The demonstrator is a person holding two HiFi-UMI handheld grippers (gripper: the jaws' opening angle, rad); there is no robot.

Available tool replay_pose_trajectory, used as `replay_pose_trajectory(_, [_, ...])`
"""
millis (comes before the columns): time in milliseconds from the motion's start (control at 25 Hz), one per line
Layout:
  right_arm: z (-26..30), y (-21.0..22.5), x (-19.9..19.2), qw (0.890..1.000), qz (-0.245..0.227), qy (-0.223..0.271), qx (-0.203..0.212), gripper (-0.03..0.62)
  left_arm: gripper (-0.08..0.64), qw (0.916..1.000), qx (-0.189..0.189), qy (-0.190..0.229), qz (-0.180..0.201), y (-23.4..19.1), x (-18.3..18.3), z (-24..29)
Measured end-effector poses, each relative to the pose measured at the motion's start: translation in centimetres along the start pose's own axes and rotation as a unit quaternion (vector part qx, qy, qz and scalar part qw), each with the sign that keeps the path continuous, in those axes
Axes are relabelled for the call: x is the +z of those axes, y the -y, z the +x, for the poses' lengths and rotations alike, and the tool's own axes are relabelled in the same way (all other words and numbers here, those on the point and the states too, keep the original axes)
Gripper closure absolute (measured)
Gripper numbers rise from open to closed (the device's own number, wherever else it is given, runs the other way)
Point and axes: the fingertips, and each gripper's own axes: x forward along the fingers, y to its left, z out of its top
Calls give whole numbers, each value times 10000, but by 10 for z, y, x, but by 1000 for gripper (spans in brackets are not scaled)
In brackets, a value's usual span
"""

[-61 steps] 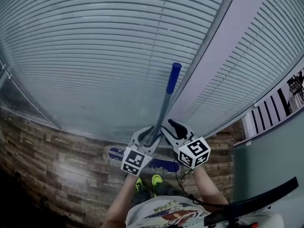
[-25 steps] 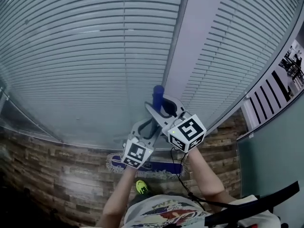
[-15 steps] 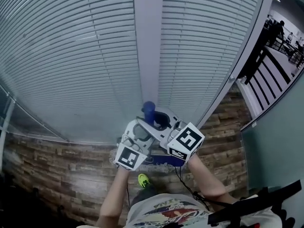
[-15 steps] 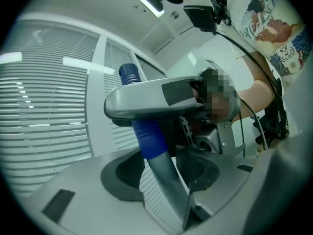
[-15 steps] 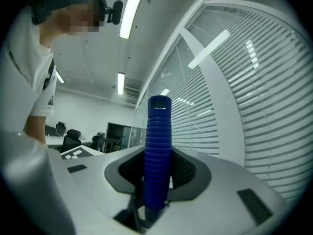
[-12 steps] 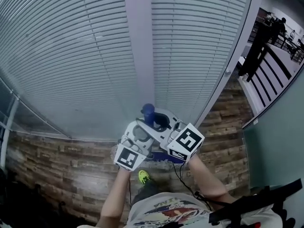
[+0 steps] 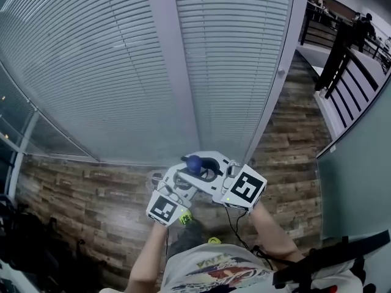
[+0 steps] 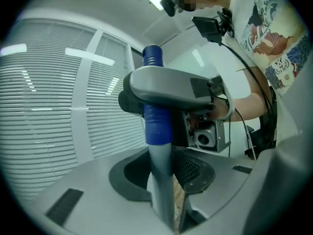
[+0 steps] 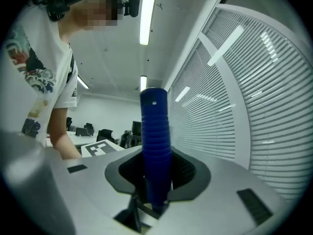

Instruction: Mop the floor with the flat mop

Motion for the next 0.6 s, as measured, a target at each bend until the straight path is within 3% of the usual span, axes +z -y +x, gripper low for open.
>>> replay_pose_trajectory(80, [-13, -18, -5, 9996, -51, -270, 109, 474, 449, 9999, -9, -85, -143, 20, -2, -3])
replay_pose_trajectory(200, [-30, -37, -9, 9996, 49, -263, 102, 474, 451, 9998, 50, -89, -165, 43, -1, -5])
replay_pose_trajectory(360, [-46, -82, -19, 9969, -47, -477, 629, 465, 453, 9999, -79, -38, -70, 81, -3, -23])
replay_pose_trajectory(480, [-51, -120, -31, 9938, 5, -724, 849, 460, 452, 9996, -93, 31, -270, 106, -8, -45])
replay_pose_trajectory(600, [-52, -139, -31, 9946, 50, -614, 830, 457, 452, 9988, -2, -10, -489, 119, -11, -57])
